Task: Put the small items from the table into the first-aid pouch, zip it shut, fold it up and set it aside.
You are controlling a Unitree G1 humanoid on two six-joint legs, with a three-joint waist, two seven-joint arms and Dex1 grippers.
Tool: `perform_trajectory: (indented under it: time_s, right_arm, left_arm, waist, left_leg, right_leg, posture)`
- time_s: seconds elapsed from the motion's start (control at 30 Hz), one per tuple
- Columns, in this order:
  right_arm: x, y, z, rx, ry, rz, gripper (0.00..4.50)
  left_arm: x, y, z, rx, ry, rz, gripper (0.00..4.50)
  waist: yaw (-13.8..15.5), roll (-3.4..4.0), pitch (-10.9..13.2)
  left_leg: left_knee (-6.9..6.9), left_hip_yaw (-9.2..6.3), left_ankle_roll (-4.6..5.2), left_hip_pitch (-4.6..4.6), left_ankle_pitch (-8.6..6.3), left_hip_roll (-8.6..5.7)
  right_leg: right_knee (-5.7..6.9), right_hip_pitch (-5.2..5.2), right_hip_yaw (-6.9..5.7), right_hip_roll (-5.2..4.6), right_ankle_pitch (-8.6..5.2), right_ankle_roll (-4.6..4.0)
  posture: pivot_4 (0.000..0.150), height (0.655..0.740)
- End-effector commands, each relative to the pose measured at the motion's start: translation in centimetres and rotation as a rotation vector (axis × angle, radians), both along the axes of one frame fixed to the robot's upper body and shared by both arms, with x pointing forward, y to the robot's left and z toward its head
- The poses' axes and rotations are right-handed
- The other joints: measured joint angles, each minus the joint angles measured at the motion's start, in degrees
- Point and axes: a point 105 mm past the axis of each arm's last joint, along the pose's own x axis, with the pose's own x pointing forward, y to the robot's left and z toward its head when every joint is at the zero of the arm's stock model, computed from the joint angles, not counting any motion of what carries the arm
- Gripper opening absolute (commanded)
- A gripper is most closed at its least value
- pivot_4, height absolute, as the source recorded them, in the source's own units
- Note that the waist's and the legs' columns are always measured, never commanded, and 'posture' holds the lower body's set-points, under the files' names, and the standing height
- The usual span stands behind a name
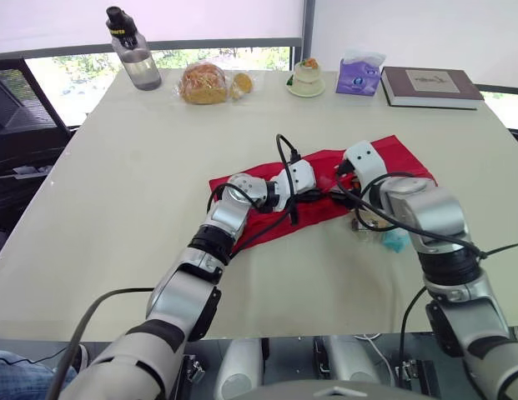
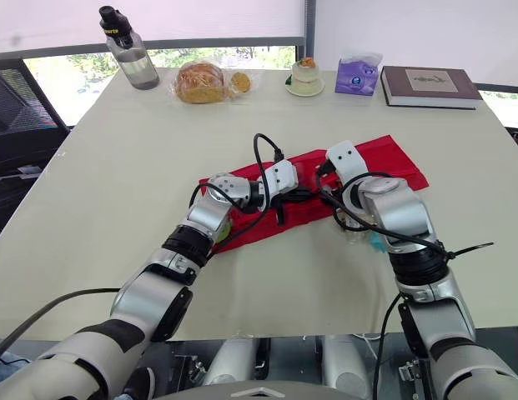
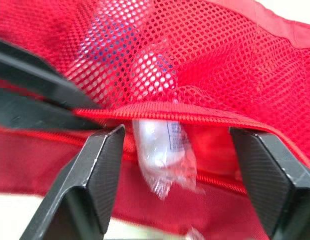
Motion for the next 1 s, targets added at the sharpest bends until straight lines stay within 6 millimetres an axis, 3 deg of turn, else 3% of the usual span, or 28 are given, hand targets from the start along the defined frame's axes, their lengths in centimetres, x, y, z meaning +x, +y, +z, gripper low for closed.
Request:
perform_trajectory:
  time_s: [0.03,0.2,0.23,0.33,0.47,0.53,1.0]
  right_arm:
    - [-1.3,-0.9,2.0,0.039,-0.027,0.029,3.61]
    - [-2.2,-2.9,1.7,0.033,-0.043,0.066,3.61]
    - [-2.1,-3.1,1.5,0.035,-0.068,0.078,3.4]
    - [-2.2,-3.2,0.6,0.031,-0.102,0.13,2.44]
    - [-1.6,-2.6,-0.6,0.043,-0.137,0.157,0.65]
    - [-1.2,-2.2,-1.0,0.053,-0.149,0.158,0.04]
    - [0.8,-0.1,-1.9,0.066,-0.17,0.189,0.04]
  left_arm:
    - [-0.1,-0.3,1.0,-0.04,0.005,-0.021,0.0]
    - [-0.1,-0.3,1.1,-0.078,0.072,-0.023,0.0]
    - [-0.1,-0.3,1.1,-0.085,0.082,-0.026,0.0]
    - [-0.1,-0.4,1.2,-0.087,0.087,-0.029,0.0]
    - [0.0,-0.3,1.2,-0.073,0.076,-0.031,0.0]
    - [0.0,-0.3,1.1,-0.067,0.072,-0.031,0.0]
    - [0.0,-0.1,1.0,-0.041,0.046,-0.032,0.0]
  waist:
    - [0.0,0.0,0.0]
    - [0.0,-0.01,0.0]
    - [0.0,0.0,0.0]
    - [-0.2,0.0,0.0]
    - [-0.2,0.0,0.0]
    - [-0.3,-0.01,0.0]
    - [-0.1,-0.01,0.0]
  left_leg:
    - [0.0,0.0,0.0,0.02,0.0,0.01]
    - [-0.02,-0.03,0.0,0.01,0.0,0.0]
    - [-0.02,-0.05,0.0,0.02,0.0,0.0]
    - [-0.02,0.0,0.0,0.03,0.0,0.0]
    - [-0.02,0.01,0.0,0.04,0.0,0.01]
    - [-0.02,0.02,0.0,0.06,0.0,0.01]
    - [-0.02,0.02,0.0,0.07,0.0,0.02]
  right_leg:
    - [-0.01,0.01,0.0,0.0,0.0,0.0]
    - [-0.02,0.02,-0.01,0.01,-0.01,0.0]
    - [-0.04,0.02,-0.03,0.01,-0.01,0.0]
    - [-0.03,0.01,0.02,0.03,-0.02,0.02]
    - [-0.02,0.01,0.03,0.04,-0.02,0.02]
    - [-0.02,0.01,0.04,0.05,-0.02,0.02]
    - [-0.02,0.01,0.04,0.06,-0.01,0.01]
  posture:
    - [0.15,0.74]
    - [0.15,0.74]
    - [0.15,0.74]
    - [0.15,0.74]
    - [0.15,0.74]
    - [0.15,0.74]
    - [0.15,0.74]
